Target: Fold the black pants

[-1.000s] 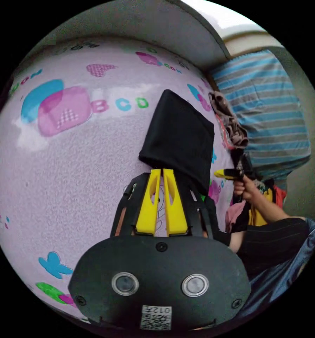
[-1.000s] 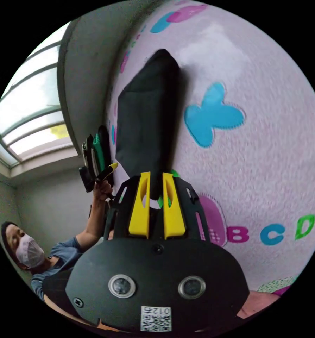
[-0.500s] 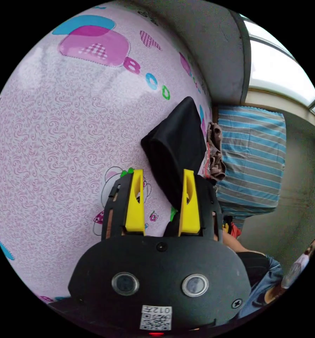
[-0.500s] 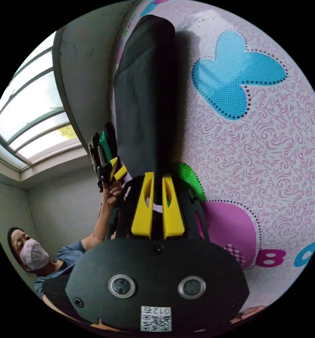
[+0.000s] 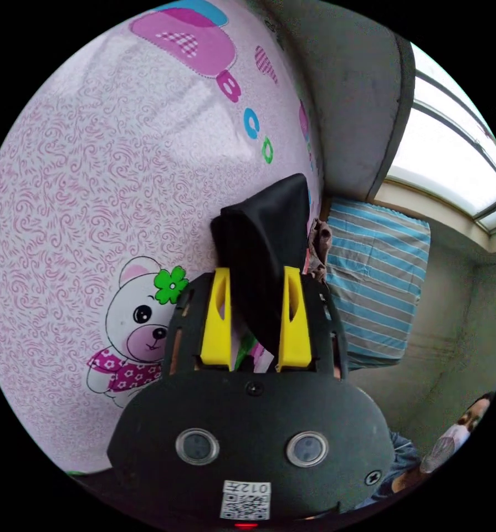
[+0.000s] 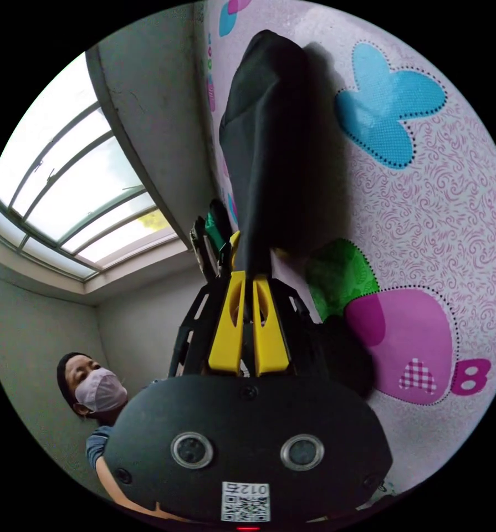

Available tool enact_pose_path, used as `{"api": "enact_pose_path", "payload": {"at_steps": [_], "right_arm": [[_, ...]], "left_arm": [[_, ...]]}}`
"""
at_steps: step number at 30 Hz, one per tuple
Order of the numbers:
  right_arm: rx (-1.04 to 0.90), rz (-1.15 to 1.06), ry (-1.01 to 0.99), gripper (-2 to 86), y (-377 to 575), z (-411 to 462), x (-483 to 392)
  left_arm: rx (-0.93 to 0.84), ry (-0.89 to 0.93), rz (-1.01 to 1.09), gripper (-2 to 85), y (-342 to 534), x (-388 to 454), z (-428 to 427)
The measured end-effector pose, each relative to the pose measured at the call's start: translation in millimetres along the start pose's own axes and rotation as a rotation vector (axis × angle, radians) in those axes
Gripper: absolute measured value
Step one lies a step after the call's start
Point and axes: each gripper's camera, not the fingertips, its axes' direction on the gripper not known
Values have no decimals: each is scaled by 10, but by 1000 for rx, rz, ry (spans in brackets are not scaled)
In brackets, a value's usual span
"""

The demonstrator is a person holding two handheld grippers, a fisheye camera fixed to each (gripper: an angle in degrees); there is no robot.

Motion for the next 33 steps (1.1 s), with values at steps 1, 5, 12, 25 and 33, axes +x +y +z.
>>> {"api": "enact_pose_path", "payload": {"at_steps": [1, 5, 12, 25, 33], "right_arm": [[-1, 6, 23, 5, 16, 14, 35], [-2, 16, 114, 17, 69, 69, 152], [195, -24, 281, 71, 44, -130, 65], [275, -99, 301, 61, -449, 147, -100], [268, -230, 338, 12, -355, 778, -481]], "left_arm": [[-2, 9, -13, 111, -20, -82, 36], [-18, -12, 7, 80, -60, -306, 153], [-64, -114, 110, 56, 13, -568, 362], [-77, -123, 138, 36, 405, -1444, 690], [-16, -188, 209, 30, 886, -1878, 737]]}}
